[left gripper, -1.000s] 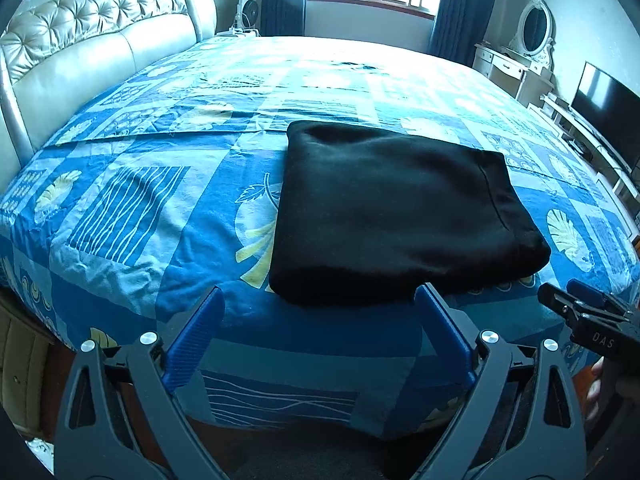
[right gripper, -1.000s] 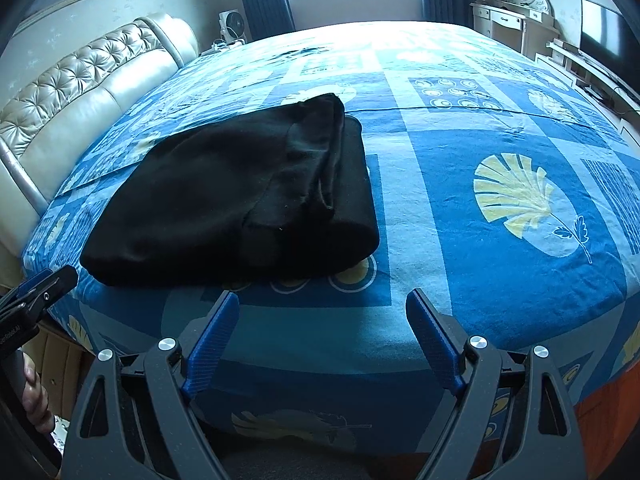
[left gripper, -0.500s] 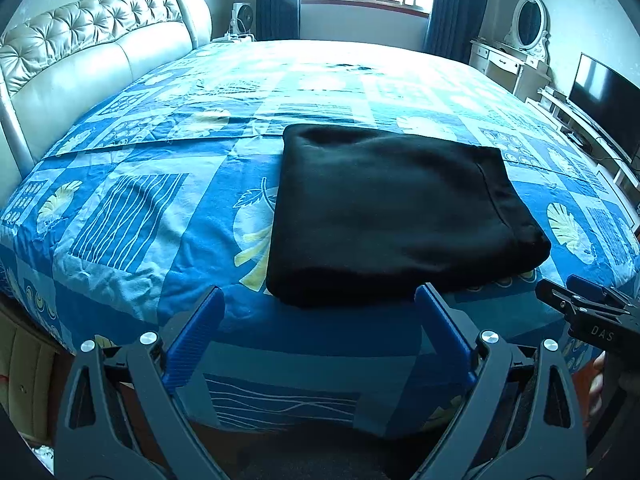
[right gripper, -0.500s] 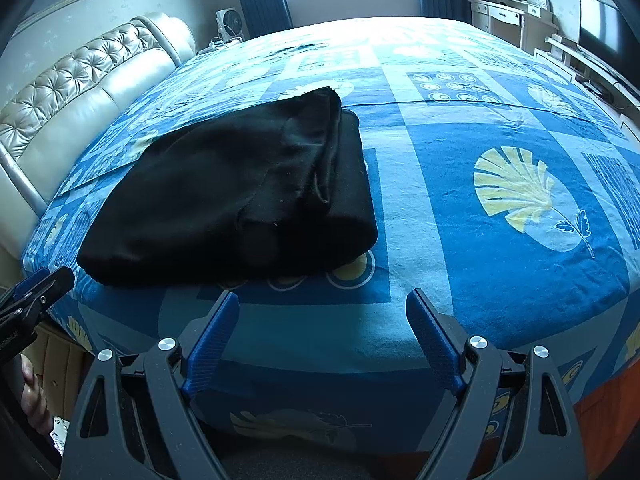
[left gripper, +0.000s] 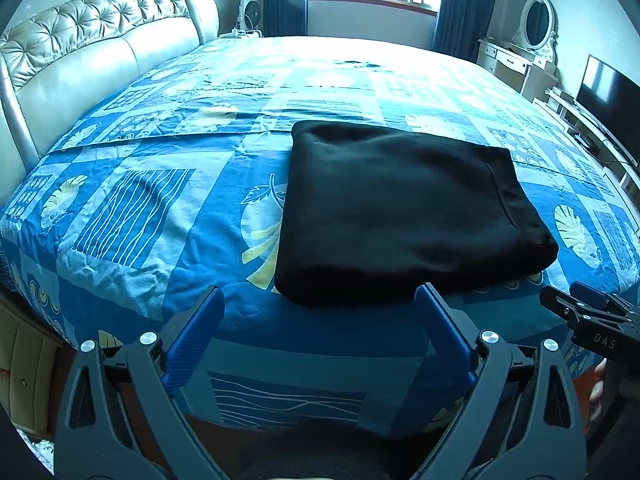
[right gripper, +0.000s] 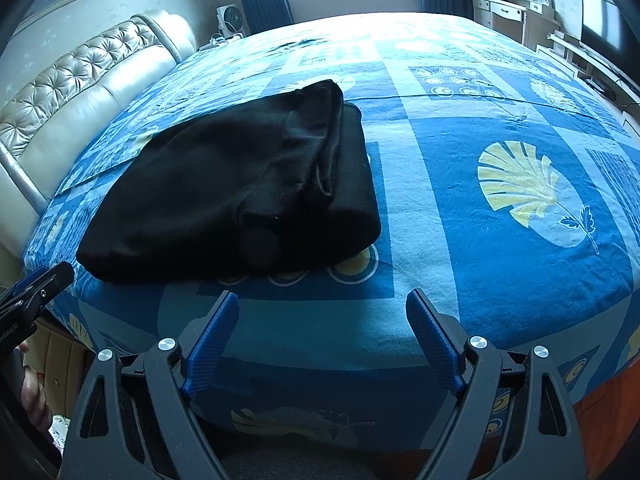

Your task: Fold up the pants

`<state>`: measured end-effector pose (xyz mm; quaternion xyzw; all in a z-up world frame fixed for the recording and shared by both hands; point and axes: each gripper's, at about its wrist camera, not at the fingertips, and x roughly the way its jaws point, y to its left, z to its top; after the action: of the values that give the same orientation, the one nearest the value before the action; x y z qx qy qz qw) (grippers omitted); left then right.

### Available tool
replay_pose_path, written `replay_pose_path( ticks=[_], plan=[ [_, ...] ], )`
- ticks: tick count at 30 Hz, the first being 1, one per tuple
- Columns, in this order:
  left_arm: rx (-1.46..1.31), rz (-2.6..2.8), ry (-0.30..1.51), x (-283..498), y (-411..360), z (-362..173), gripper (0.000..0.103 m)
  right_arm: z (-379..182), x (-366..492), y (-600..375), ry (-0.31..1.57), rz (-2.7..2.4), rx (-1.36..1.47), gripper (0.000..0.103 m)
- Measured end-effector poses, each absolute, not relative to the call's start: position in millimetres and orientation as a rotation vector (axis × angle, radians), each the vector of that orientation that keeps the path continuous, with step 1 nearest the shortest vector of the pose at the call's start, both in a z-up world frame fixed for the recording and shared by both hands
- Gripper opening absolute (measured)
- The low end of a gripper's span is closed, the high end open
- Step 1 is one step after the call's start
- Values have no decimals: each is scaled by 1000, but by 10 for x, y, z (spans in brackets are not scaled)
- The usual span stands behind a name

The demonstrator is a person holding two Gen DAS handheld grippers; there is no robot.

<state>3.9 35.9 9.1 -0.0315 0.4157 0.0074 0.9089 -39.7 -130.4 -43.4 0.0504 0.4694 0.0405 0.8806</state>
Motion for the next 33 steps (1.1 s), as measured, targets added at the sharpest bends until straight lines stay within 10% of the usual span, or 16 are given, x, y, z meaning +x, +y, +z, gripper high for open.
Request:
replay_pose_path(
  ticks=[33],
  plan=[
    [-64,49,864,63,396,49,96,-481,-402,-1260,991,97,97,85]
  ],
)
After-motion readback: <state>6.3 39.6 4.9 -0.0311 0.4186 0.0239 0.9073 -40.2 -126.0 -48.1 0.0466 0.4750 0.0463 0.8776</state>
